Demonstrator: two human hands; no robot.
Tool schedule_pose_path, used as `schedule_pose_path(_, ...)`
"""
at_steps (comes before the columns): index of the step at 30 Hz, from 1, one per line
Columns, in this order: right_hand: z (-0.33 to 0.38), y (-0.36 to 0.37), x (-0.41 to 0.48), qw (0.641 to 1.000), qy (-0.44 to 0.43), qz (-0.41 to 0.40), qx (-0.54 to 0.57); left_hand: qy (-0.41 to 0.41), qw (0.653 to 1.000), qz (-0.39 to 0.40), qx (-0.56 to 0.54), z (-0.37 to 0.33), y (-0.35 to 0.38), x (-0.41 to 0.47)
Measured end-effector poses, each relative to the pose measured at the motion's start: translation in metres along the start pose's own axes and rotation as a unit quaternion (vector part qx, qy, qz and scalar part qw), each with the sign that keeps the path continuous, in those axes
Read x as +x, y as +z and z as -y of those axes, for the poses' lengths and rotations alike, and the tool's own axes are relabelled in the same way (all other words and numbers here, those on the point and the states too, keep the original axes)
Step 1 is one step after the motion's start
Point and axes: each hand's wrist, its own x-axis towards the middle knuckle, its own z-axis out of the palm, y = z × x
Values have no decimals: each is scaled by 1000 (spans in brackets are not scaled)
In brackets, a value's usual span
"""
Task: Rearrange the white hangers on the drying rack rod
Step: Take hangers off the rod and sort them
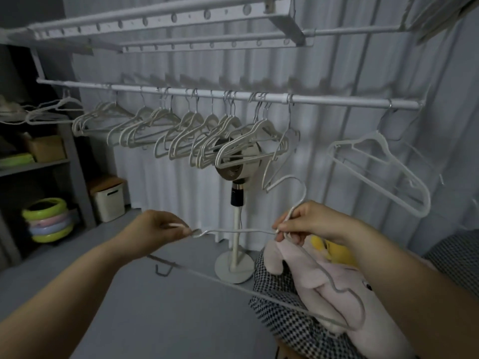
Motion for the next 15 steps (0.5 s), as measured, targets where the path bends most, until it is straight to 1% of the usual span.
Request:
schedule_pose_path(2,3,13,-11,1000,-3,-16,0,-36,994,-34,93,12,6,-3)
schedule_pose_path(3,4,18,-16,1000,-3,-29,4,-51,990,-54,122,16,8,-5)
schedule_pose_path(5,6,24,-25,998,2,-56,14,-56,986,-95,124,16,12,-10)
schedule_pose_path(7,8,25,-33,996,15,-83,32,-41,989,-98,100,11,17,-13)
schedule_pose_path(9,11,22,-40,992,38,-107,62,-13,994,-74,75,3,26,-14)
schedule_pose_path(11,14,19,-45,985,56,-137,84,31,998,-26,43,-13,35,-18)
schedule_pose_path(13,16,15,-48,977,63,-173,104,64,996,50,-23,-30,45,-22)
schedule_pose_path(15,18,14,-49,968,67,-207,121,87,983,122,-107,-49,54,-24)
